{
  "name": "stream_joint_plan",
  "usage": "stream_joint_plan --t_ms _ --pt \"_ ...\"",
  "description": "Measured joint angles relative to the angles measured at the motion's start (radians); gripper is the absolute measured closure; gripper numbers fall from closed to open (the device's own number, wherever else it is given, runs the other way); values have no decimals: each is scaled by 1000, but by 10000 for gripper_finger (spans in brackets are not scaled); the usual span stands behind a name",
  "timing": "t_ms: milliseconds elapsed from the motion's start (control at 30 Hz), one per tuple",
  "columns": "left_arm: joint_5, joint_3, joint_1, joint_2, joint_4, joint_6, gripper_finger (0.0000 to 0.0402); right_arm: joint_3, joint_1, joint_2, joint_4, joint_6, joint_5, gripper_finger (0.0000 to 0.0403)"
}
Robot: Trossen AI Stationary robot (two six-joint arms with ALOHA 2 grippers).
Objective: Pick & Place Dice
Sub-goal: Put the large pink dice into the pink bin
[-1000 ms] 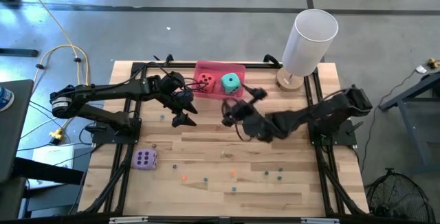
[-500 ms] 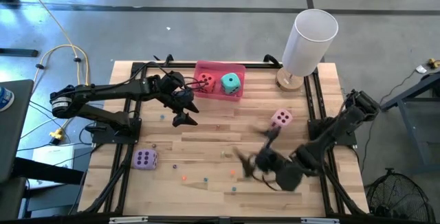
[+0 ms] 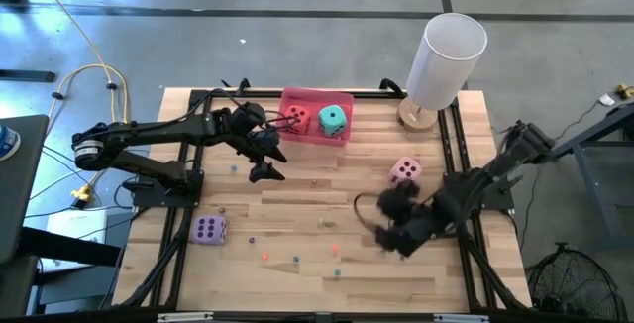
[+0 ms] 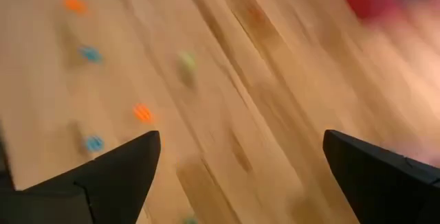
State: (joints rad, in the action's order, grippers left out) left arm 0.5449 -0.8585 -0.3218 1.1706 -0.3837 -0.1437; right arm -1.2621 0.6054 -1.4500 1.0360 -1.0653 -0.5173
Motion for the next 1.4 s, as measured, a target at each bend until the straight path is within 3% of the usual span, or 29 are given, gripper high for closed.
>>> stream_joint_plan --t_ms 233,367,733,967,1200,1400 --pt "0 0 0 0 117 -40 49 0 -129 108 411 -335 20 3" --pt "0 0 0 0 144 -73 49 1 -234 156 507 -306 46 3" --pt "2 0 33 0 144 -82 49 20 -427 167 426 34 136 3" --pt "1 0 104 0 141 -47 49 162 -497 167 370 126 153 3" --pt "0 0 172 0 142 -14 49 336 -566 167 178 282 209 3" --pt "0 0 202 0 153 -13 49 388 -623 167 135 337 207 3"
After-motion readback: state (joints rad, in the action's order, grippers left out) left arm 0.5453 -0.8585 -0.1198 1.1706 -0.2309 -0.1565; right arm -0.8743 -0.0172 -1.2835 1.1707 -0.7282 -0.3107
